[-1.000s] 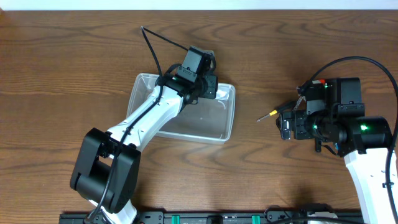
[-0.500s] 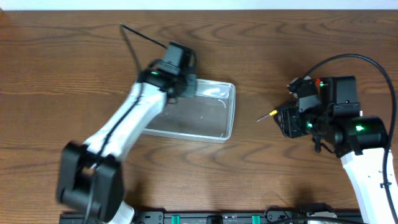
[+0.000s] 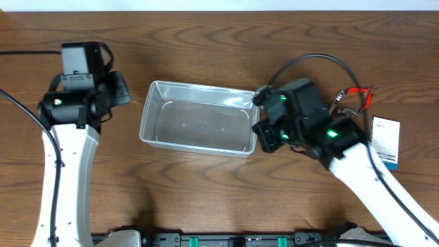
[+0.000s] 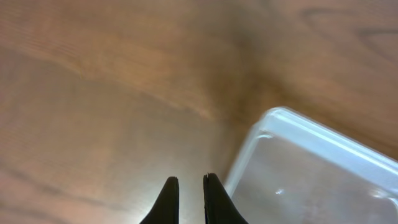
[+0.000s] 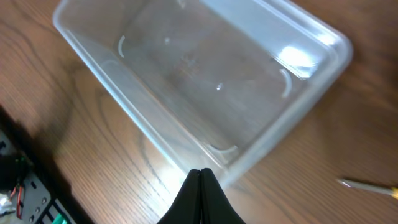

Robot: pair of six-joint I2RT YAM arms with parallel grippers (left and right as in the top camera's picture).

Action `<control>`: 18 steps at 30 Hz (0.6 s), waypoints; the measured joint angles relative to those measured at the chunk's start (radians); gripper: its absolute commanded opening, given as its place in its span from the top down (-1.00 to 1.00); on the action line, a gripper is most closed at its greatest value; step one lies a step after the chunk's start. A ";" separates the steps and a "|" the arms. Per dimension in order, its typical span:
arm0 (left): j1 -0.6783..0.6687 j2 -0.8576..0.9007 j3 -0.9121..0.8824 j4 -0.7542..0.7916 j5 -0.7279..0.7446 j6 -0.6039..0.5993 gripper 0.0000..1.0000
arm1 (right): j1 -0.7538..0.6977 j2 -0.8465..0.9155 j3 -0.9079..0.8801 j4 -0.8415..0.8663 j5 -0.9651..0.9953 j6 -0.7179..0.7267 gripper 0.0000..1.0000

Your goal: Pack container

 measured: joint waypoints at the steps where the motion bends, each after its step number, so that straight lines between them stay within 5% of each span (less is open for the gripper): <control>1: 0.013 0.009 0.000 -0.013 0.006 0.000 0.87 | 0.003 0.031 0.000 0.011 0.001 0.010 0.97; 9: 0.032 0.134 0.000 -0.078 0.057 0.000 0.88 | 0.004 0.262 0.000 0.021 0.006 0.053 0.97; 18: 0.032 0.169 0.000 -0.080 0.068 0.000 0.88 | 0.004 0.312 0.001 0.024 0.051 0.082 0.98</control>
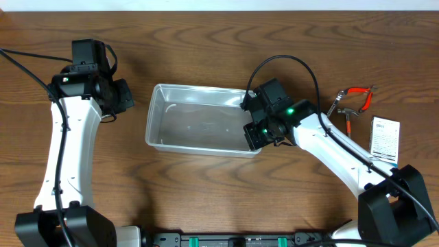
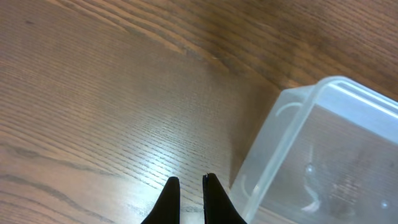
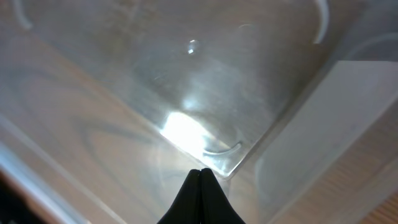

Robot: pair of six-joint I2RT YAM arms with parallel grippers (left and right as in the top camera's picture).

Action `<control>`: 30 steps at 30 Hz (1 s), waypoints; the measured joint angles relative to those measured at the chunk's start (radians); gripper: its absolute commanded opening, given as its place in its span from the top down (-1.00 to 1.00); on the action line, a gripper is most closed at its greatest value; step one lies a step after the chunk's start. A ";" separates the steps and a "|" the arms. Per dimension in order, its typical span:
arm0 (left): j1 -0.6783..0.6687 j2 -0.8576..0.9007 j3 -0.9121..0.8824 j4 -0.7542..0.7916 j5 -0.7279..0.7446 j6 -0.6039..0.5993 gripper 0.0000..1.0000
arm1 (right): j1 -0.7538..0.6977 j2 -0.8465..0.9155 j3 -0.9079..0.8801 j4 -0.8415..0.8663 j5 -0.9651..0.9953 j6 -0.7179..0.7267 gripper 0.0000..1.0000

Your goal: Pack container

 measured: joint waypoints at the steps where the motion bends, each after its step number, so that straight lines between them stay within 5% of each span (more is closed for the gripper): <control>1: 0.000 0.000 0.000 0.000 0.000 0.000 0.88 | 0.000 0.000 0.000 0.000 0.023 0.011 0.98; 13: 0.000 0.000 0.000 -0.009 0.010 0.000 0.88 | -0.024 0.000 0.048 -0.020 0.269 0.105 0.97; 21: 0.000 0.000 0.000 -0.048 0.014 0.019 0.88 | 0.021 -0.006 0.250 -0.290 0.209 -0.047 0.97; 30: 0.000 0.000 0.000 -0.047 0.014 0.026 0.88 | 0.236 -0.064 0.327 -0.458 0.053 -0.256 0.94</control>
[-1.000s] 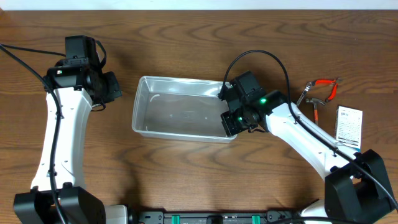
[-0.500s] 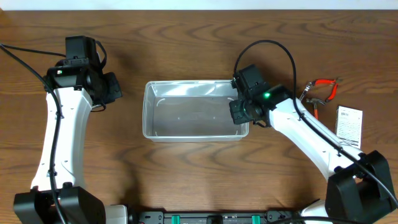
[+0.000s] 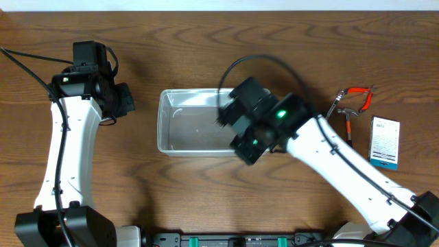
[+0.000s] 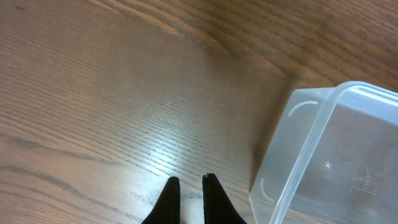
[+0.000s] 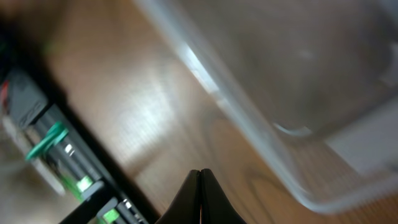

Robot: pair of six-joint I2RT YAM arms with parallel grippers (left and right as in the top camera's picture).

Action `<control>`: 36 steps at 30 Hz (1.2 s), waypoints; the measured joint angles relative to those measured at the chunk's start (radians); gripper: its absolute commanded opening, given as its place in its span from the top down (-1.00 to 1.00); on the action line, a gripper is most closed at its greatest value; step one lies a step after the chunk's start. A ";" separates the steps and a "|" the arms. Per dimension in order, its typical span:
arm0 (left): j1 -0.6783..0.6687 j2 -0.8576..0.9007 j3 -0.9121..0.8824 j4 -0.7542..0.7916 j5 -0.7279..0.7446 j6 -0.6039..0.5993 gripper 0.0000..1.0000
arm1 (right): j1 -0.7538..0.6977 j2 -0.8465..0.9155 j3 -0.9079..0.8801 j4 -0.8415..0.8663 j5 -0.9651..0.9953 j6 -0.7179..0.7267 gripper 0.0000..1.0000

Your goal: Pack container

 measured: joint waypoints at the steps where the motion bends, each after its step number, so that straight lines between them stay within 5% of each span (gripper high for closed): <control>1: 0.000 0.000 0.000 0.000 0.000 0.000 0.88 | 0.029 0.002 0.000 0.005 -0.008 -0.021 0.94; 21: 0.000 0.000 0.000 0.001 0.000 0.000 0.88 | 0.117 0.235 -0.002 0.092 -0.042 -0.148 0.97; 36: 0.000 0.000 0.000 0.001 0.000 0.000 0.88 | 0.060 0.254 -0.002 0.159 0.058 -0.071 0.95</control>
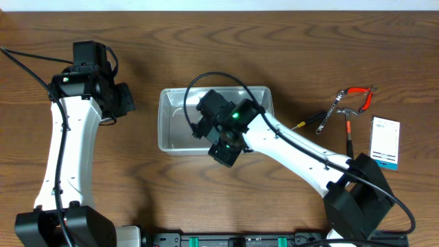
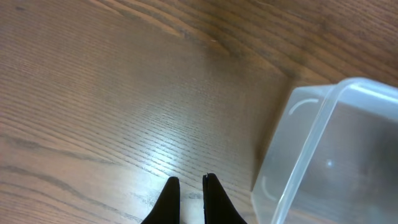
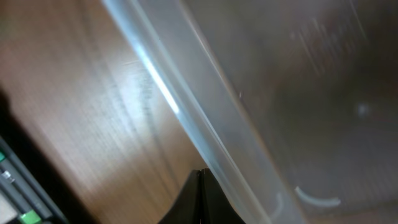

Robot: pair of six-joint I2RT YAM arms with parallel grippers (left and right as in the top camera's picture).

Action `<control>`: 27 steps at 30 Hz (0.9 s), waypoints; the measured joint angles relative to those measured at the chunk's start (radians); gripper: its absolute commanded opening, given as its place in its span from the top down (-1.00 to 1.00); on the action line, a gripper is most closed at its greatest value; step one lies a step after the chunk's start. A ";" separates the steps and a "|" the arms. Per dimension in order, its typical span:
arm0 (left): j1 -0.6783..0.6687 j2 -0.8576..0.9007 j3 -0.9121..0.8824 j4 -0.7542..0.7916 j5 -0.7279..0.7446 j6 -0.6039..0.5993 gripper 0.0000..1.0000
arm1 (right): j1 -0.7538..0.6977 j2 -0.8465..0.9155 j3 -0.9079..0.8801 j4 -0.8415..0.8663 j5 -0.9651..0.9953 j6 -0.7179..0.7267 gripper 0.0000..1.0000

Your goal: Pack container

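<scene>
The clear plastic container lies empty at mid-table. My right gripper is over its front wall, mostly hidden by the wrist. In the right wrist view the right gripper is shut with nothing in it, its tip against the outside of the container just below the rim. My left gripper hovers over bare wood to the left of the container. The wrist view shows the left gripper with only a narrow slit between its fingers and nothing held, the container's corner to its right.
On the right of the table lie red-handled pliers, a hammer, a thin screwdriver and a white card pack. A black rail with green clips runs along the front edge.
My right arm has reached further left, its gripper now at the middle of the container's front wall instead of the front right corner. The container has barely shifted. The left arm is unchanged.
The container first lay tilted, further left, with my shut right gripper at its right end. Then the gripper was inside its front right corner. After that the container sat straight and further right, where it remains. The left gripper has stayed beside its left end.
</scene>
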 measured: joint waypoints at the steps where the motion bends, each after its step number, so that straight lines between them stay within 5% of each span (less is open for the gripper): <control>1: 0.000 0.000 0.000 0.000 0.000 0.000 0.88 | -0.008 0.000 0.000 0.005 0.011 0.010 0.95; 18: 0.000 0.000 0.000 0.003 0.001 0.000 0.88 | -0.057 0.000 0.000 0.018 -0.016 0.021 0.94; 27: -0.047 0.000 0.000 0.016 0.117 0.055 0.88 | 0.001 -0.021 0.008 -0.001 -0.010 -0.012 0.97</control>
